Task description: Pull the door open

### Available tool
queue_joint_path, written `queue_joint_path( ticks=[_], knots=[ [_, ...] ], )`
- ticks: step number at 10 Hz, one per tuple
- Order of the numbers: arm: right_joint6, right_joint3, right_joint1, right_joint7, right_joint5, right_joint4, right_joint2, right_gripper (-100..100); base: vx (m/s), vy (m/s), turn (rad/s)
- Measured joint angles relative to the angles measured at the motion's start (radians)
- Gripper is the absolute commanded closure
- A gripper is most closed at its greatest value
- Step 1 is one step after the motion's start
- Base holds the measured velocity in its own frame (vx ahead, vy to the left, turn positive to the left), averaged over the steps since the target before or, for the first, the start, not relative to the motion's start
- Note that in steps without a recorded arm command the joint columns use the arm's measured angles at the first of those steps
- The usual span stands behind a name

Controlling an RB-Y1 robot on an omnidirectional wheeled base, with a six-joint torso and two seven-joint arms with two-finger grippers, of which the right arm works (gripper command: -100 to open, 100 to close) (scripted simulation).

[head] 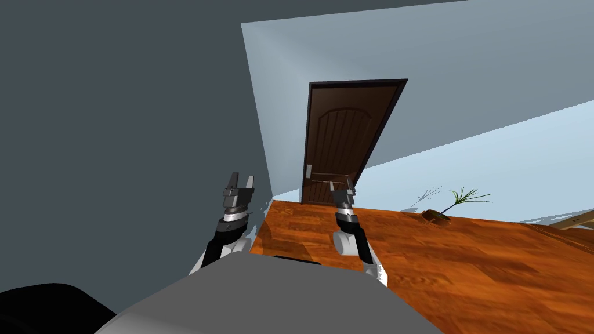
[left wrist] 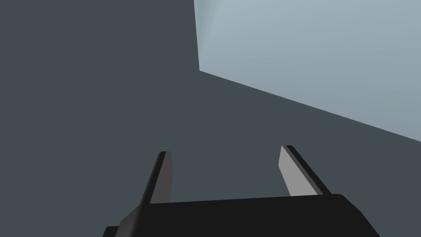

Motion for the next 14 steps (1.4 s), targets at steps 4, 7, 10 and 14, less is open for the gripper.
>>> queue_joint_path(
  ticks=[4, 7, 10, 14],
  knots=[
    [0.008, 0.026, -0.055, -0.085, -0.06, 0.098, -0.022, -100, 0.094, 0.037, -0.03],
    [0.017, 0.048, -0.092, -0.148, -0.105, 0.166, -0.037, -100, 0.097, 0.035, -0.029],
    [0.02, 0.072, -0.125, -0.215, -0.15, 0.237, -0.056, -100, 0.101, 0.04, -0.031],
    [0.031, 0.098, -0.193, -0.304, -0.213, 0.35, -0.077, -100, 0.093, 0.041, -0.029]
  ],
)
